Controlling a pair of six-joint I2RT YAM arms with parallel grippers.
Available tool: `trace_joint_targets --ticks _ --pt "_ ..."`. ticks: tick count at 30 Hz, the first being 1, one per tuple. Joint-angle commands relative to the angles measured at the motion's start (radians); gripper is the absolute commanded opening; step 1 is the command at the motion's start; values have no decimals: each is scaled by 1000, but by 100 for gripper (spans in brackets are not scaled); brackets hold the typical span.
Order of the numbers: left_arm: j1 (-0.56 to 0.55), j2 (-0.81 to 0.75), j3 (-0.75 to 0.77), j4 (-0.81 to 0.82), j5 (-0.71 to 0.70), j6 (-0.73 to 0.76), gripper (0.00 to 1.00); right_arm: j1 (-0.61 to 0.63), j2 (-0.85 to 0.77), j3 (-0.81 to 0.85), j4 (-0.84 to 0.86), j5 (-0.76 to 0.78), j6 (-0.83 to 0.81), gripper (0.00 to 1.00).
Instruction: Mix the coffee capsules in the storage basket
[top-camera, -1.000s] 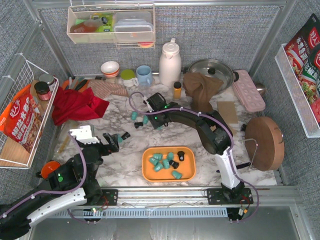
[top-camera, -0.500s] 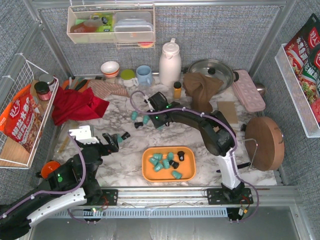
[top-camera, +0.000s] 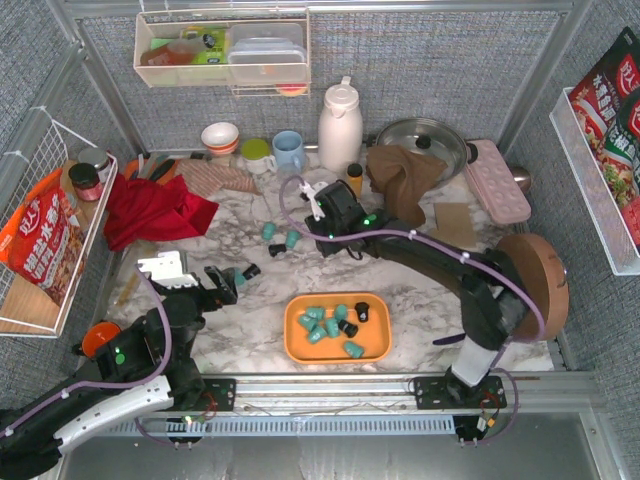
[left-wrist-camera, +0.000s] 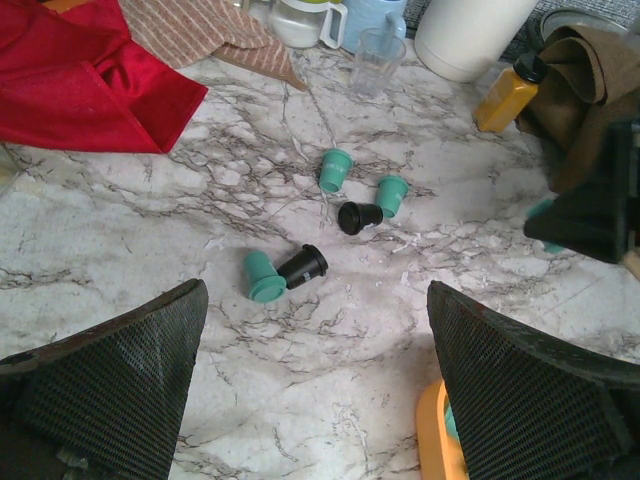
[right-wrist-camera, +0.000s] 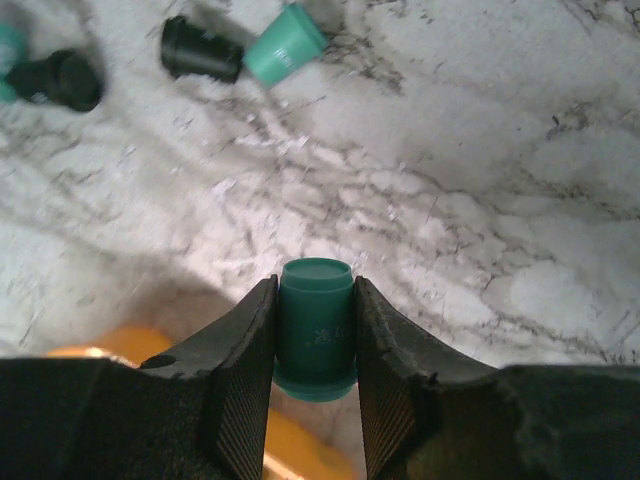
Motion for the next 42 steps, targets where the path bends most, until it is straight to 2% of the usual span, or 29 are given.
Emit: trace_joint_targets --ticks 1,10,17,21,26,31,36,42 --pt "-1 3 -1 -6 -11 0 99 43 -120 -77 -5 -12 -7 30" --pt "-1 -3 0 -15 -32 -4 99 195 -336 -295 -50 -56 -40 30" --pt "-1 -5 -3 -9 -40 -3 99 205 -482 -445 -183 82 -3 31" --pt "-1 0 -3 -6 -40 -2 99 206 -518 -497 -227 107 40 31" --pt "-1 5 -6 -5 -38 -5 99 204 -509 -519 -241 135 116 33" --pt "-2 14 -8 -5 -31 -6 99 203 -483 -512 -241 132 149 47" --pt "-1 28 -3 -9 -19 -8 99 203 -483 -498 -244 131 152 53" --pt "-1 54 1 1 -12 -12 99 202 -514 -465 -247 145 139 55"
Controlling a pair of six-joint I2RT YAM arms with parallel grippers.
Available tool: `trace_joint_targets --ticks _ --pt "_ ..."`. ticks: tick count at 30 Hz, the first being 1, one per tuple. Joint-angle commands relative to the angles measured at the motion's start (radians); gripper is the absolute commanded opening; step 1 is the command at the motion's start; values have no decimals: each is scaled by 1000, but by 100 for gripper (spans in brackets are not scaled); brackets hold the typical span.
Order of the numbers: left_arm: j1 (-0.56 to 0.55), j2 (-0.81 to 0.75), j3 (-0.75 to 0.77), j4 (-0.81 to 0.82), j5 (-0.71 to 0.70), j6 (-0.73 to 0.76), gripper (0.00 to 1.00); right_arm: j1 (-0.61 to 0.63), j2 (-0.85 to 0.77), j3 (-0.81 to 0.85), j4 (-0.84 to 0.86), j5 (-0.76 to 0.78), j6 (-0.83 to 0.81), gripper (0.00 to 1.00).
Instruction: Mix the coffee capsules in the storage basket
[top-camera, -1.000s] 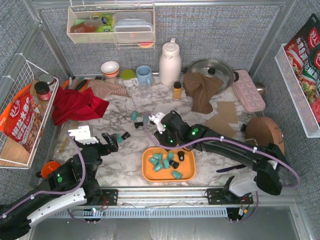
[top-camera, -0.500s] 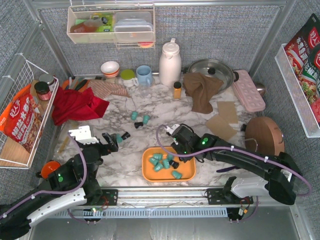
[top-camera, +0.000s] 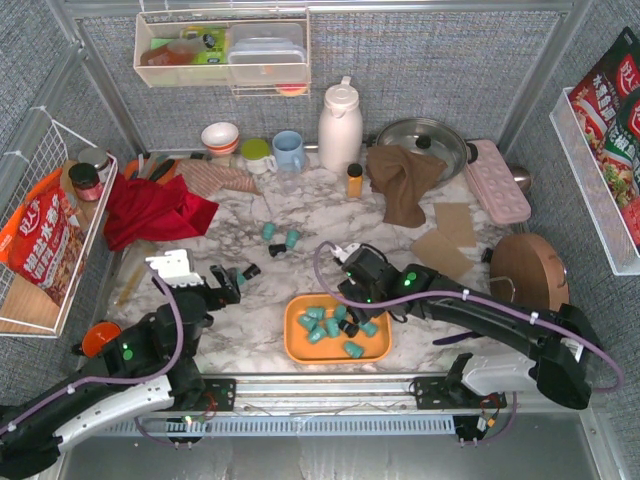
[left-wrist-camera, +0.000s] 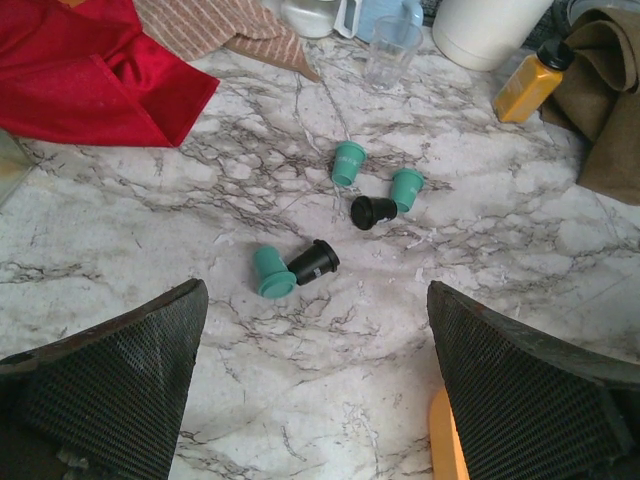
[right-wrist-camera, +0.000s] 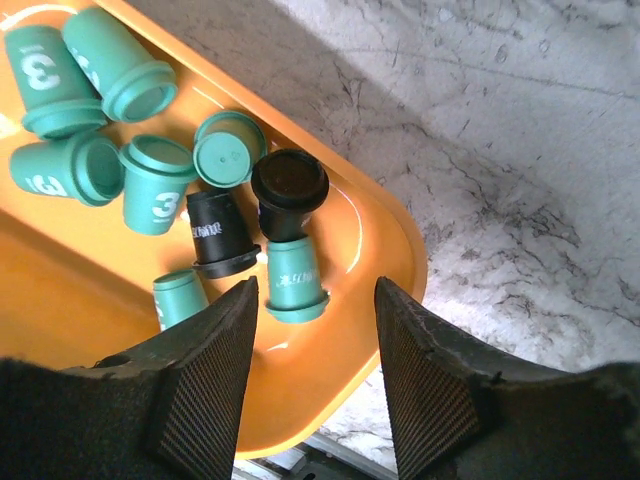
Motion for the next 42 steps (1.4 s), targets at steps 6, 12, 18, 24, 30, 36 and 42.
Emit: trace_joint_targets --ticks 6,12,18,24,30,36,42 --pt "1 72 -21 19 24 -67 99 -27 -42 58 77 113 -23 57" --pt "57 178 -59 22 108 -180 100 -89 -42 21 265 126 -24 58" --pt "204 274 -90 104 259 -178 99 -106 -55 -28 424 146 -37 59" --pt "389 382 -116 187 370 -167 97 -120 -87 -100 511 170 -66 59" --pt "584 499 -137 269 507 -152 94 -135 -126 -151 514 163 -76 60" --pt "728 627 -108 330 626 -132 83 -140 -153 -161 512 130 -70 60" --pt "752 741 -19 289 639 -144 77 -140 -159 -155 497 115 -63 60"
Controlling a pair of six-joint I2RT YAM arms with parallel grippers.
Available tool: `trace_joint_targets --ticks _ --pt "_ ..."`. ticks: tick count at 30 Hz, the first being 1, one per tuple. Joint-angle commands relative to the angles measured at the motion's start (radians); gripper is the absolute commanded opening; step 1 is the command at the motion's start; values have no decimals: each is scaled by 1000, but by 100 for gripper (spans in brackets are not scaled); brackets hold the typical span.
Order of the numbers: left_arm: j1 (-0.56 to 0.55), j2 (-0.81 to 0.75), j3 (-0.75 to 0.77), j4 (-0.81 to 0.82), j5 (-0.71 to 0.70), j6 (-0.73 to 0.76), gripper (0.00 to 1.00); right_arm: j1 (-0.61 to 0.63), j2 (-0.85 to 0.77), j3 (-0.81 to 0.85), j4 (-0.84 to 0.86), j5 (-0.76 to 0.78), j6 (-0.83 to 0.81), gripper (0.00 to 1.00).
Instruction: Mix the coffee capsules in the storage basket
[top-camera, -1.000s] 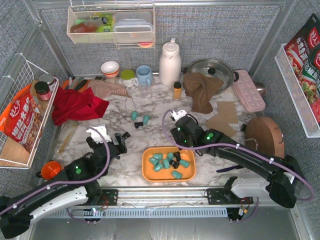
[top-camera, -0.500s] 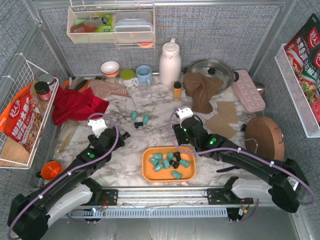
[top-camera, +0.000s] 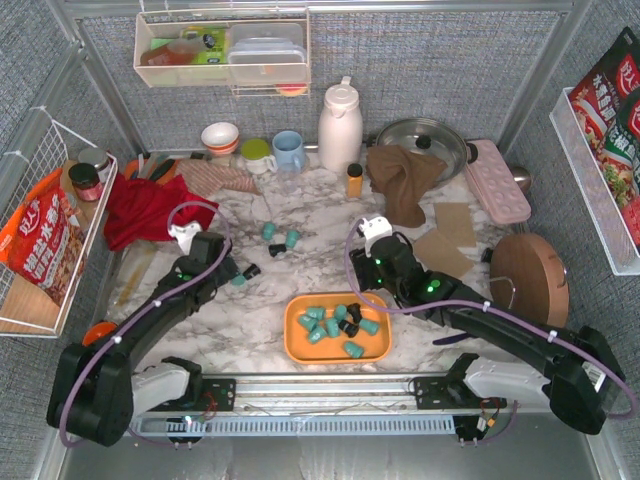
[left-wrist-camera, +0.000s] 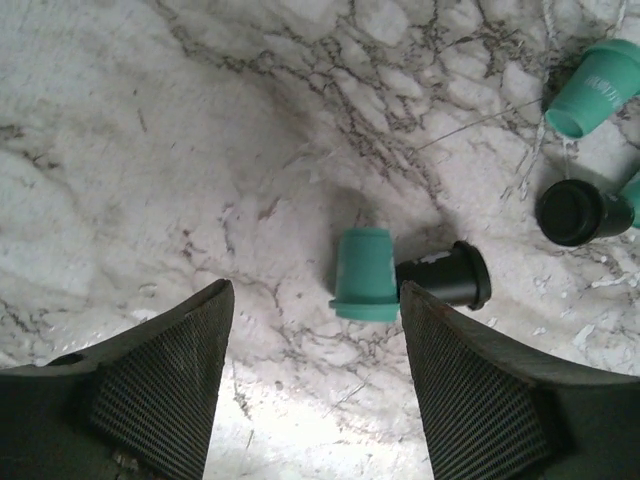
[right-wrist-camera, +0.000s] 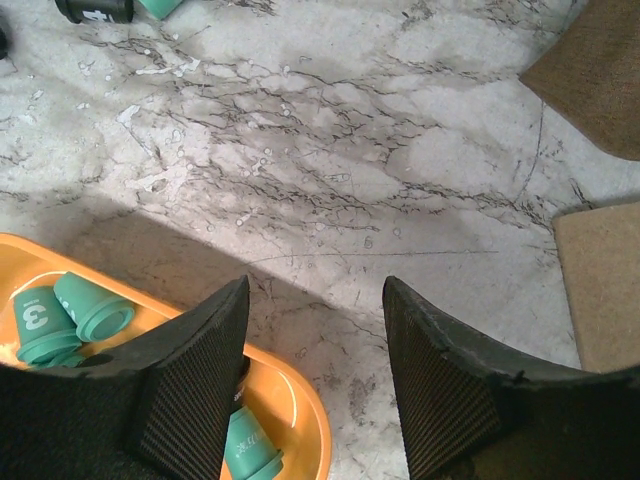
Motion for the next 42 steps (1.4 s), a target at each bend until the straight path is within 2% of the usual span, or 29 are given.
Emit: trace_joint_targets --ticks 1,7,11,18,22,27,35,36,39,42 --pt "10 70 66 -10 37 -2 77 -1 -12 5 12 -16 12 60" --pt "13 178 141 -76 43 -24 76 -1 -32 1 7 -16 13 60" --pt "11 233 167 -101 68 -50 70 -1 -41 -1 5 -17 13 60" --pt "11 327 208 -123 121 -90 69 -1 -38 1 2 -21 16 60" --pt "12 373 227 -126 140 -102 65 -1 -38 2 -1 -19 15 60" --pt "11 406 238 -129 139 -104 56 -1 -37 2 -3 -19 15 60" --pt "11 425 240 -130 105 -93 55 -1 -31 4 -5 -20 13 61" --pt "11 428 243 -129 100 -91 53 -1 -30 6 -6 -20 13 61" --pt "12 425 246 -126 77 -82 37 -1 -30 7 -8 -19 13 61" --pt "11 414 251 -125 57 -75 35 -1 -29 8 -8 -19 12 61"
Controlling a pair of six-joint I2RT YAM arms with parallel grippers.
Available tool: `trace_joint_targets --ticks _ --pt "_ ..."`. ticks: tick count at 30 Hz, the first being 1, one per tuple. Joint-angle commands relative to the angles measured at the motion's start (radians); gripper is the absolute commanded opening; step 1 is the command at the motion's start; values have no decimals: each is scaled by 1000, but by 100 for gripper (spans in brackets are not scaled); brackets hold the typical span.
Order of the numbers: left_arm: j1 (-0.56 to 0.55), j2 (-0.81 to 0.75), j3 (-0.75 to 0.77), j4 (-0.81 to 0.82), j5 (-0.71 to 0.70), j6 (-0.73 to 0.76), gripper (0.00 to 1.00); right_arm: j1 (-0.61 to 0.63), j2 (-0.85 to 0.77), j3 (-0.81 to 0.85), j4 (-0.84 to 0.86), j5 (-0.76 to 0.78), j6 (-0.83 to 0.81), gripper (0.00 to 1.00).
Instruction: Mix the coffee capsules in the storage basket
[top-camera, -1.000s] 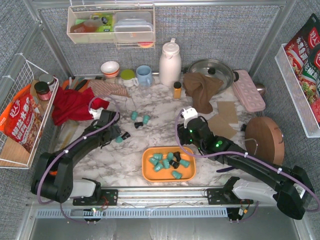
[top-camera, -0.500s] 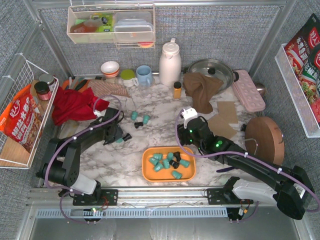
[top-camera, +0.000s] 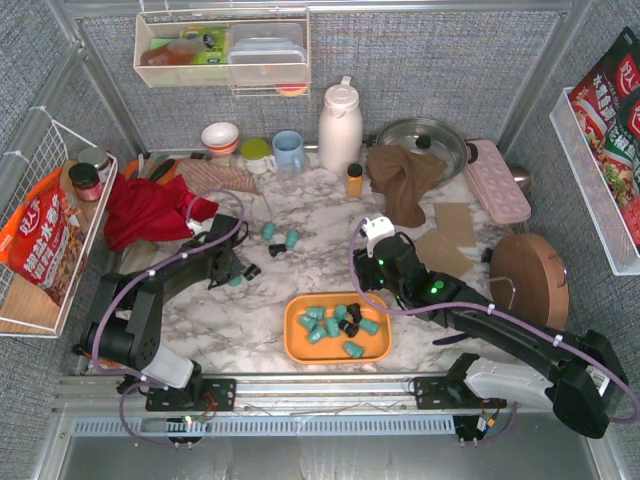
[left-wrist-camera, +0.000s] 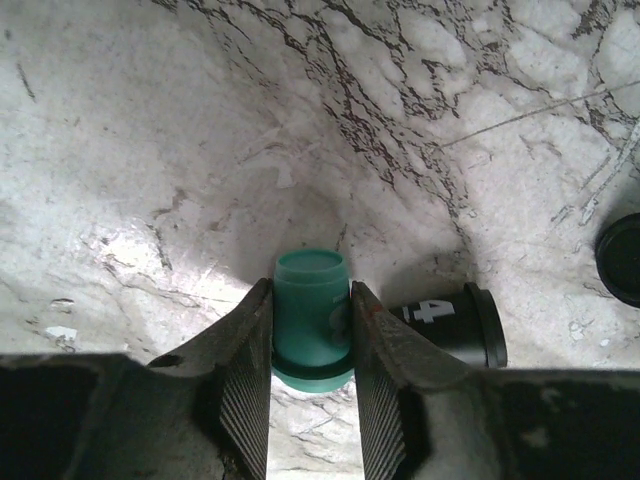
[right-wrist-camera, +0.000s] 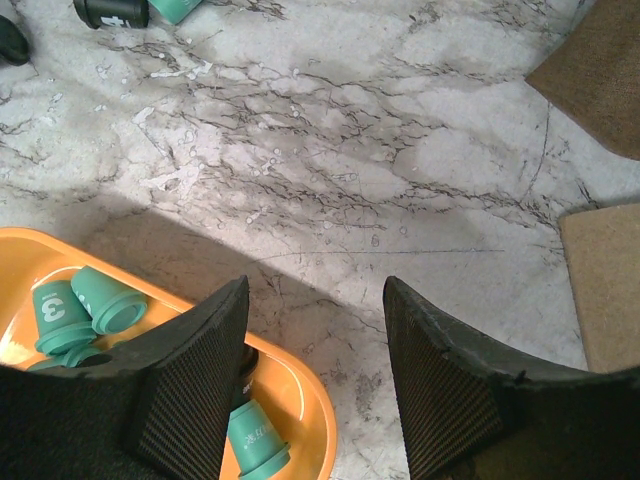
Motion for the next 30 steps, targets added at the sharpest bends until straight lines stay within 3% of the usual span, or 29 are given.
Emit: trace_joint_targets --ticks 1,7,12,22,30 --pt "1 -9 9 -15 -47 23 36 -1 1 7 6 2 2 61" --pt "1 -45 22 -33 -58 30 36 -1 7 11 1 1 -1 61" --pt "-25 -182 27 -3 -23 73 36 -1 7 11 0 7 -3 61" --pt "-247 -496 -60 261 196 330 36 -1 -7 -6 18 61 -10 61" --pt "-406 -546 -138 334 307 370 36 -5 -36 -38 49 126 -7 61"
